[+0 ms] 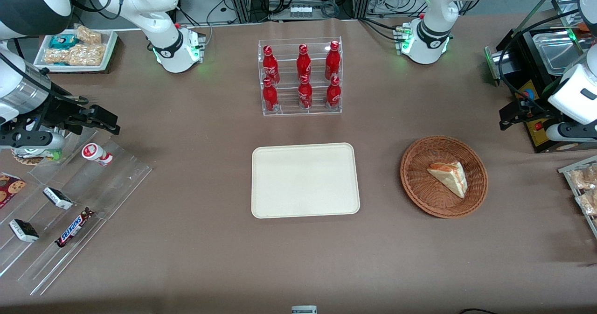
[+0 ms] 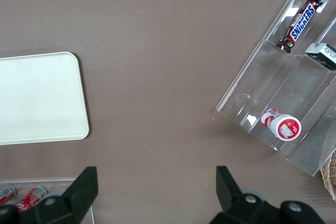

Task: Place sandwich from basket to tray
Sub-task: 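Lower the open left gripper over the wrapped sandwich in the basket, then close the left gripper on the wrapped sandwich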

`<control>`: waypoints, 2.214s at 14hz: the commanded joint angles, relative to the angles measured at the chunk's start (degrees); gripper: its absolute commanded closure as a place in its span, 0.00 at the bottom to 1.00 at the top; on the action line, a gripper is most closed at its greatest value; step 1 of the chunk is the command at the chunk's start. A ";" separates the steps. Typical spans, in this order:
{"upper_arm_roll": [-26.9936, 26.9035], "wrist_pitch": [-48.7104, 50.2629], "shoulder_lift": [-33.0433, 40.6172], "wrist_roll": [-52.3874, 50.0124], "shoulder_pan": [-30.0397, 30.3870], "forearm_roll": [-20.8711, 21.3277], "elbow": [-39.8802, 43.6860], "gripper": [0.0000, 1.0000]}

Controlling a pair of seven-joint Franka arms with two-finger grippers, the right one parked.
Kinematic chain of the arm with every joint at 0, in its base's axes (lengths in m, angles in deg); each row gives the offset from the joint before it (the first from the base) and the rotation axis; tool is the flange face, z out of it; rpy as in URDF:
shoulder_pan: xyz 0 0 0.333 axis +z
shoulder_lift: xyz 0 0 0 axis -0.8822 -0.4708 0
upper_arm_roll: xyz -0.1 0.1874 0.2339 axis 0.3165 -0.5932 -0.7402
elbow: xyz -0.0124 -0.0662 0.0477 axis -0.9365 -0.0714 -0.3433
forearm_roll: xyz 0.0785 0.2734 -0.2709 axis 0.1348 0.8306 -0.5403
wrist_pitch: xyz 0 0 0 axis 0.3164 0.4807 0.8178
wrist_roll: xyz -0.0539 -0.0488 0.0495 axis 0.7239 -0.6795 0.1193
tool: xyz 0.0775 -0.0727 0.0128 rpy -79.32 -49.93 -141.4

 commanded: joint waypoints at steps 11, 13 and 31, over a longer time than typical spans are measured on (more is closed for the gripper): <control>0.43 0.09 -0.46 -1.30 -0.95 1.01 -6.72 0.00; 0.43 -9.89 -0.20 -1.57 -0.95 1.01 -16.02 0.00; -0.01 -47.48 -15.23 -68.44 -0.95 2.50 -33.12 0.89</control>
